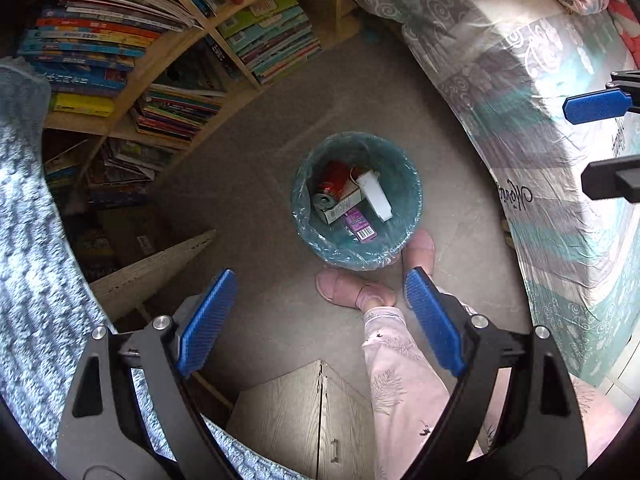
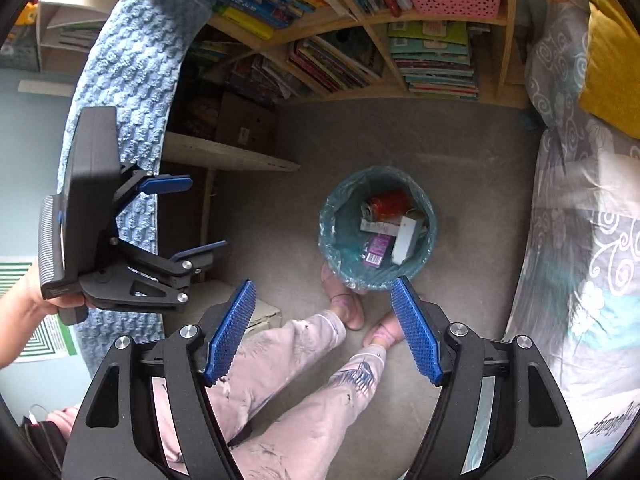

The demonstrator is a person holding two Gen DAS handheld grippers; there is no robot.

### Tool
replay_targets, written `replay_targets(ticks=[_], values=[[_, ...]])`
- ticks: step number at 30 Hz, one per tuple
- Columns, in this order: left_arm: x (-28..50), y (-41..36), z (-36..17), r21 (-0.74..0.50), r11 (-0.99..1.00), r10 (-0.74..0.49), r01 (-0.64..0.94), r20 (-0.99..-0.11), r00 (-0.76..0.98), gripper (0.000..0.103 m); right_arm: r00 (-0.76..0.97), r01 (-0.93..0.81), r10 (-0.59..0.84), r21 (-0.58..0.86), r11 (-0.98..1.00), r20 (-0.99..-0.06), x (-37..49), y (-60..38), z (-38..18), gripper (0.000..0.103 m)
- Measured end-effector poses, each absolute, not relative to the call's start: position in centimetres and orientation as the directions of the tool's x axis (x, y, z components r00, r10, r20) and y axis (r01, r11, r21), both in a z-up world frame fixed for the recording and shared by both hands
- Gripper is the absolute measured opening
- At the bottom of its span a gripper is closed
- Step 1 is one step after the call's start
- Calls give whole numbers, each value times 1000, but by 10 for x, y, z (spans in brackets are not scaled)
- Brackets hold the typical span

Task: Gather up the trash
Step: 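Open both tools to drop the can and box into the wastebasket, then move both tools back over the dark blue box and small white box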

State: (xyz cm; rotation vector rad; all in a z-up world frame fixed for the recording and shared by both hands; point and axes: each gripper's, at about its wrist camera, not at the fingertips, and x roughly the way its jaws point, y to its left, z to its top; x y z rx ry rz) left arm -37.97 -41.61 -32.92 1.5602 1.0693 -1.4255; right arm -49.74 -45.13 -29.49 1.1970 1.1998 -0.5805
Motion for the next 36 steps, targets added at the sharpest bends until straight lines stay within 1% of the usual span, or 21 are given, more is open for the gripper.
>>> replay_targets(ticks=[7, 10, 16, 23, 25, 27, 31, 33, 36], values=[[-363, -413, -285, 13, -313, 8, 950, -1000, 16, 85, 341, 844, 201, 394, 364, -918, -488, -455, -266, 71], [-355, -411, -265, 29, -286, -31, 958, -999, 21, 85, 353, 836, 184, 397, 379, -917, -481, -455, -253, 76], [-342, -406, -228, 44, -223, -94, 974, -995, 24, 85, 382, 813, 163, 415, 409, -910, -465, -457, -229, 76], [-329, -396, -187, 55, -164, -169, 985, -985, 27, 88, 409, 790, 126, 420, 447, -904, -450, -459, -198, 76], [-327, -393, -176, 57, -143, -194, 988, -981, 29, 91, 418, 782, 116, 422, 458, -901, -447, -461, -189, 76], [-323, -391, -164, 61, -120, -219, 991, -975, 34, 96, 422, 773, 107, 419, 476, -900, -441, -461, -181, 76], [-311, -383, -143, 62, -72, -266, 995, -963, 41, 96, 439, 741, 101, 424, 521, -893, -425, -465, -164, 76], [-303, -378, -135, 71, -46, -280, 996, -959, 55, 96, 440, 725, 97, 417, 549, -893, -417, -467, -157, 83], [-286, -367, -123, 81, 4, -298, 997, -951, 78, 96, 456, 680, 105, 423, 599, -884, -398, -466, -146, 84]])
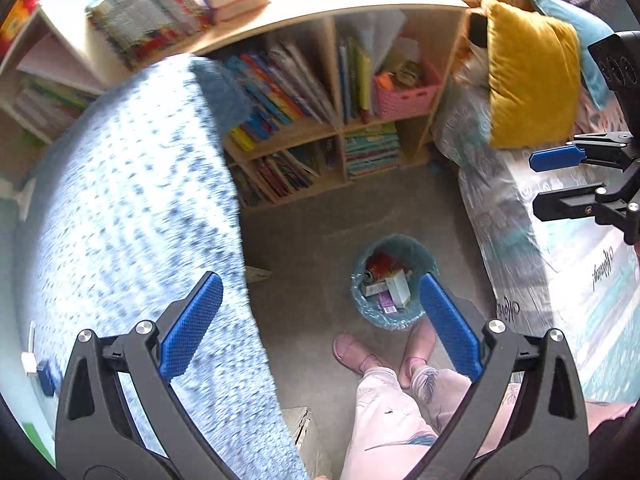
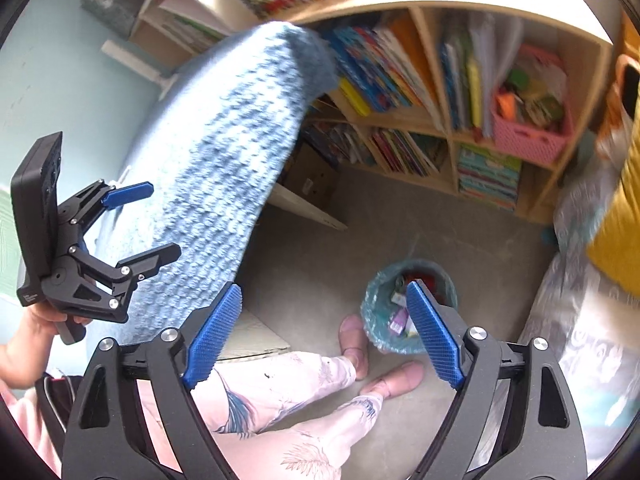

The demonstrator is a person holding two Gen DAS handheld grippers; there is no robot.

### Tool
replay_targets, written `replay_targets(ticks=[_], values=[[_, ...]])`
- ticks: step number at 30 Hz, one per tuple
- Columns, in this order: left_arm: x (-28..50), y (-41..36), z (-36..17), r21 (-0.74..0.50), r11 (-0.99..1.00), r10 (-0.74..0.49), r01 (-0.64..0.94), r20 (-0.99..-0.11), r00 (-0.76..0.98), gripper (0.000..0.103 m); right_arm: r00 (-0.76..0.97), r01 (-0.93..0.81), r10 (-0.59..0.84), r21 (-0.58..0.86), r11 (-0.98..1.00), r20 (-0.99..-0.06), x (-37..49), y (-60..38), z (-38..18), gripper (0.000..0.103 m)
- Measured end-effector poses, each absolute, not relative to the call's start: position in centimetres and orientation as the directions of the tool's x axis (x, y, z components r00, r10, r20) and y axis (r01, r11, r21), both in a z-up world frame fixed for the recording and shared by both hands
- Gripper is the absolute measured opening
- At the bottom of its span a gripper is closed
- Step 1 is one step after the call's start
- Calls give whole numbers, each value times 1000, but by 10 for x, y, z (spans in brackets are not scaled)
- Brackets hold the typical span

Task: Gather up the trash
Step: 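Move both tools back over the dark blue box and small white box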

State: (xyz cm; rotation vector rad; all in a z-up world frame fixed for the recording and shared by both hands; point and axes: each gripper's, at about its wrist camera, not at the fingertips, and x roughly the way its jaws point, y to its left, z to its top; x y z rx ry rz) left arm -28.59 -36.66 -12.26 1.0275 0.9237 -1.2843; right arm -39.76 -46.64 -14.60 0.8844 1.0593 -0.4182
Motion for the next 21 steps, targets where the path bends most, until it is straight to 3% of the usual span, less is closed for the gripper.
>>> replay_targets(ticks=[8, 21], values=[[-218, -315, -93, 123, 177, -316, 977, -932, 174, 96, 469, 533, 172, 432, 728, -867, -325, -459, -127, 85], [-71, -187, -56, 188, 525, -220, 830, -912, 345, 96, 437, 202, 355, 474, 857, -827, -159, -402, -109, 85]])
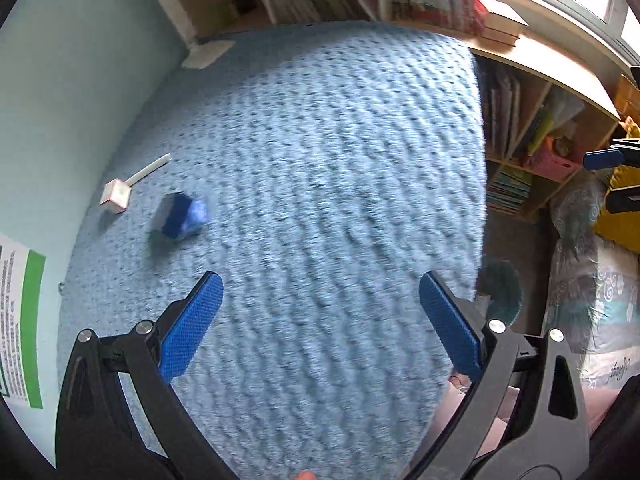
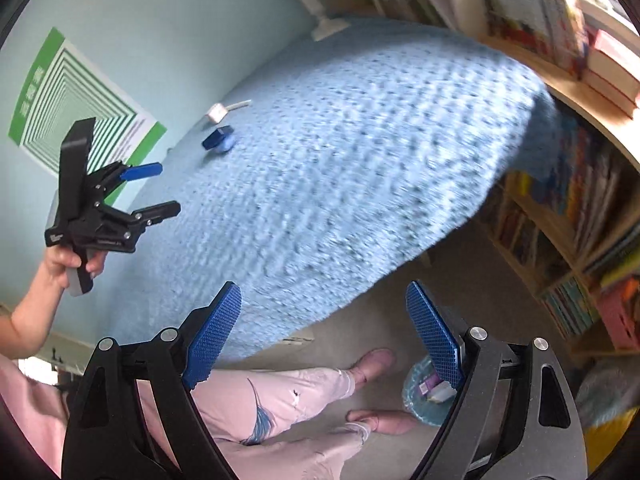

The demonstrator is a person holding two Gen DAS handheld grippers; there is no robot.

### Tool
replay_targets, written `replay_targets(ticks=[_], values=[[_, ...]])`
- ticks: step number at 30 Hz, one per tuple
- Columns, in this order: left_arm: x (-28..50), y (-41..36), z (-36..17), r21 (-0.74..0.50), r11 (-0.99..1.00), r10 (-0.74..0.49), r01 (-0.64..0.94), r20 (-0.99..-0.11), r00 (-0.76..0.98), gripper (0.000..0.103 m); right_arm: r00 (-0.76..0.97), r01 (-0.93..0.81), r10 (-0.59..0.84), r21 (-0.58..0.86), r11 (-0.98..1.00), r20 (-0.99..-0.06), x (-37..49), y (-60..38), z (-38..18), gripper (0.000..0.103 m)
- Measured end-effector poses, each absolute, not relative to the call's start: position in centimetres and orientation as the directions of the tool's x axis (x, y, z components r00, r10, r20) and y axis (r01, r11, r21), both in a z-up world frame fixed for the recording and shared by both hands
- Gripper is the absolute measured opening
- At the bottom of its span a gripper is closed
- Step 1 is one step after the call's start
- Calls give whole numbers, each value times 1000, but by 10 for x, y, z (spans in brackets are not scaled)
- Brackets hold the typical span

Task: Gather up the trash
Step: 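Move both tools back over the dark blue box and small white box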

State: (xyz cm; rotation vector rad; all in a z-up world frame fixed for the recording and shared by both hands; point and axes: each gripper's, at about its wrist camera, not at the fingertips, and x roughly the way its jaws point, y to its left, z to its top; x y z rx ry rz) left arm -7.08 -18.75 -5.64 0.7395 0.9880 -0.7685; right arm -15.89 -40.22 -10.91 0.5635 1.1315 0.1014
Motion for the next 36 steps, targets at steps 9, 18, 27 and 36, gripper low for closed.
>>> replay_targets(ticks=[9, 18, 27, 36], values=[[38, -106, -44, 273, 608, -133, 746, -891, 434, 96, 375, -11, 448, 479, 878, -812, -16, -329, -109, 85], [133, -76, -60, 268, 602, -113, 752, -904, 412, 96, 344, -59, 457, 466, 883, -821, 102, -269, -122, 85], [186, -66, -81, 236, 604, -132, 761, -912, 387, 96, 290, -58, 452, 456, 888, -843, 169, -230, -146, 85], [214, -70, -112, 207, 578, -147, 789, -925, 351, 96, 255, -53, 430, 432, 900, -866, 200, -213, -164, 85]])
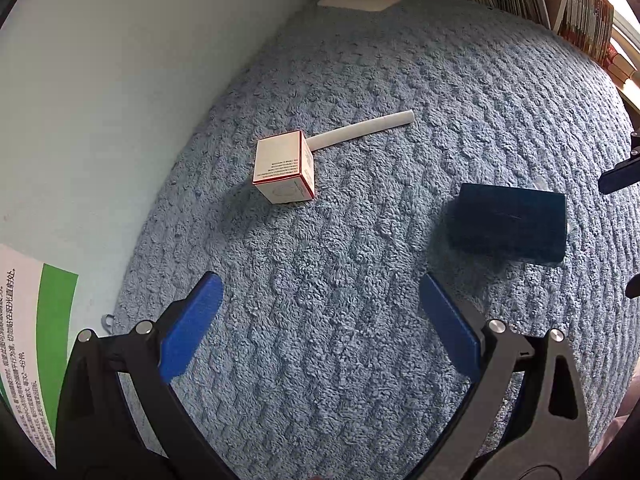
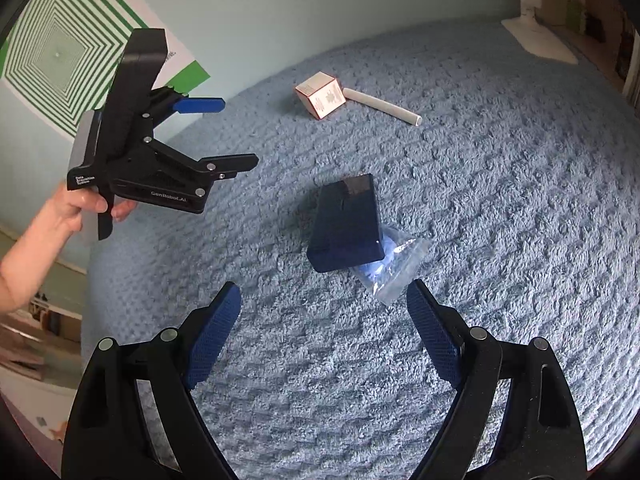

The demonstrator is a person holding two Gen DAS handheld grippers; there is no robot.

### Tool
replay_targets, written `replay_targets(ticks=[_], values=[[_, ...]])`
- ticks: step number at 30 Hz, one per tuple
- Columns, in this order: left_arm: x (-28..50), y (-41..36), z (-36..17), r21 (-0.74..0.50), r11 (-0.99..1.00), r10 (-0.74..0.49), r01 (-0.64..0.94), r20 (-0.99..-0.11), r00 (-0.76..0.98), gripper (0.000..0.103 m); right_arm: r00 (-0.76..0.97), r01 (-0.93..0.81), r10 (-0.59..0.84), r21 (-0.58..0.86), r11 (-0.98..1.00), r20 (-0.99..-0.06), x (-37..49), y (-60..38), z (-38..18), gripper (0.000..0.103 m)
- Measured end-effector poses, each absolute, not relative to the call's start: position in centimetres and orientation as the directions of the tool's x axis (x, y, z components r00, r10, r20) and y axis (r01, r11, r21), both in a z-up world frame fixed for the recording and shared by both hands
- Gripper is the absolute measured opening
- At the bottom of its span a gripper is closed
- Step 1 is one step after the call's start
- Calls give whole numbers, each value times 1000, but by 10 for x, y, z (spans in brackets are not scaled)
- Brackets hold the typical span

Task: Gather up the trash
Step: 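Move both tools back over the dark blue box and small white box, then grasp the small white-red box with the left tool while the right tool grasps the dark blue box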

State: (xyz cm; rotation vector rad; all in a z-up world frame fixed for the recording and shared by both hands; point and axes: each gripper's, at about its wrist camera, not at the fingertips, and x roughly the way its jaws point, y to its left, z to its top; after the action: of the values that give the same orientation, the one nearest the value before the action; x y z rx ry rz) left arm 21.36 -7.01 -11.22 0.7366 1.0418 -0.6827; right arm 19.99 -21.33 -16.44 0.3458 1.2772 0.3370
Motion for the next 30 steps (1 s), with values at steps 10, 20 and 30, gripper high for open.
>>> replay_targets(ticks=[10, 20, 30], values=[[235, -84, -137, 192, 540, -153, 820, -935, 321, 96, 228, -35, 404, 408, 912, -886, 217, -205, -182, 84], [265, -95, -158, 187, 530, -151, 827, -939, 308, 96, 217, -40, 376, 376, 926, -901, 236, -195, -205, 84], [308, -106, -170, 180, 545, -169, 819, -933, 317, 96, 210, -48, 379, 377, 925, -901, 250, -195, -217, 80]])
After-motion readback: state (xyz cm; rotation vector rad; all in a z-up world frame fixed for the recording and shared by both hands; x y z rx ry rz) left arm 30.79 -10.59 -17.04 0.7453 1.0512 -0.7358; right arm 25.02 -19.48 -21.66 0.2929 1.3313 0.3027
